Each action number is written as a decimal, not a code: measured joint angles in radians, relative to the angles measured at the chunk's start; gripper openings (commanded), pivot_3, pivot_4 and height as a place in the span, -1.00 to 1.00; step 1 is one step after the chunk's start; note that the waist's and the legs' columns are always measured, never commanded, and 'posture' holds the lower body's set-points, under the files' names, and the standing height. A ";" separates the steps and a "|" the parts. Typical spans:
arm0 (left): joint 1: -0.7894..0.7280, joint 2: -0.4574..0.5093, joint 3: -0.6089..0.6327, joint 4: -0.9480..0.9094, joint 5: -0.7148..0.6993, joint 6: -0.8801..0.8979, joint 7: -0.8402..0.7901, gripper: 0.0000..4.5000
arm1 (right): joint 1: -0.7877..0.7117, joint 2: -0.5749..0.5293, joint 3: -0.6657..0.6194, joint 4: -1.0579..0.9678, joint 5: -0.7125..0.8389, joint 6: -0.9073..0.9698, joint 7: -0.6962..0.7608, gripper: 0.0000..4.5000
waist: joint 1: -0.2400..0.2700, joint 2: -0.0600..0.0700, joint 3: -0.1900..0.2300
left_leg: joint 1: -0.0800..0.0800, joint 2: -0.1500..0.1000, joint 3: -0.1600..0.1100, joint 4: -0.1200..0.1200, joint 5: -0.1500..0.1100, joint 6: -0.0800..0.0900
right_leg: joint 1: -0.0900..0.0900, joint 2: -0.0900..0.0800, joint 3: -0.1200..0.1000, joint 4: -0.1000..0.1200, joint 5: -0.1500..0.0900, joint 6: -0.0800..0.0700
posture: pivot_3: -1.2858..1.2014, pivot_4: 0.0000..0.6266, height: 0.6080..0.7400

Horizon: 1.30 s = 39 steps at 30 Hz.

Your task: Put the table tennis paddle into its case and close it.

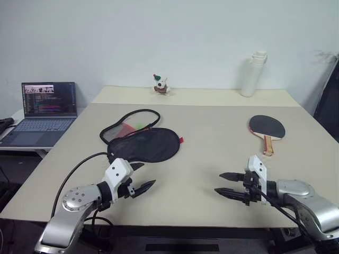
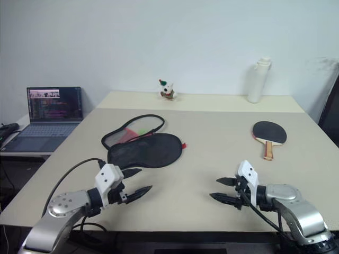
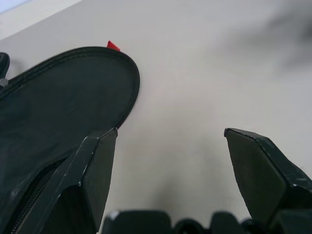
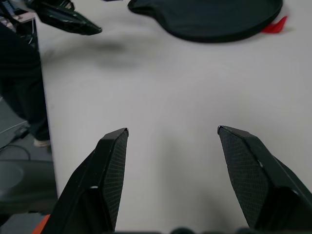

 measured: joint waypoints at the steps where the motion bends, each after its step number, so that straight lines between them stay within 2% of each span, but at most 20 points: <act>1: -0.009 -0.005 -0.008 0.002 0.003 0.001 0.003 0.71 | 0.001 -0.012 -0.004 -0.006 0.001 0.007 0.000 0.41 | 0.000 0.000 0.000 | 0.000 0.000 0.000 0.000 0.000 0.000 | 0.000 0.000 0.000 0.000 0.000 0.000 | 0.03 -0.52 1.00; 9: -0.121 -0.035 -0.049 0.100 0.001 -0.020 -0.033 0.71 | 0.000 -0.045 -0.034 -0.017 0.000 0.012 -0.036 0.41 | 0.000 0.000 0.000 | 0.000 -0.001 0.001 0.000 0.000 0.000 | 0.000 0.001 0.000 0.000 0.000 0.001 | 0.03 -0.52 1.00; 12: -0.167 -0.028 -0.048 0.173 -0.003 -0.021 -0.065 0.98 | 0.018 -0.054 -0.057 -0.055 0.006 0.023 -0.054 0.43 | 0.000 0.000 0.000 | 0.000 -0.001 0.001 0.000 0.000 0.000 | 0.000 0.001 0.000 0.000 0.000 0.001 | 0.03 -0.52 1.00; 19: -0.237 0.096 -0.008 0.333 0.014 -0.082 -0.136 0.99 | 0.027 -0.049 -0.061 -0.070 0.008 0.029 -0.068 0.43 | -0.003 0.000 0.000 | 0.000 0.000 0.002 0.000 0.000 0.000 | -0.001 0.001 0.000 0.000 0.000 0.001 | 0.03 -0.52 1.00; 24: -0.278 0.180 -0.012 0.529 0.071 -0.225 -0.234 0.99 | -0.024 -0.034 -0.059 -0.074 0.028 0.058 -0.082 0.43 | -0.002 0.000 0.000 | 0.000 0.000 0.002 -0.001 0.000 0.000 | -0.001 0.001 0.000 -0.001 0.000 0.001 | 0.03 -0.52 1.00; 28: -0.385 0.191 -0.046 0.763 0.139 -0.353 -0.285 0.99 | -0.042 -0.020 -0.053 -0.099 0.053 0.091 -0.094 0.43 | 0.004 0.000 0.000 | -0.001 -0.001 0.002 0.000 0.000 0.000 | -0.001 0.001 -0.001 -0.001 0.000 0.001 | 0.03 -0.52 1.00; 39: -0.695 0.095 -0.135 1.250 0.288 -0.558 -0.291 0.99 | -0.087 0.005 -0.036 -0.125 0.069 0.100 -0.129 0.43 | 0.006 -0.001 0.000 | -0.001 -0.003 0.004 0.000 0.000 0.000 | -0.001 0.000 -0.002 0.000 0.000 0.002 | 0.03 -0.52 1.00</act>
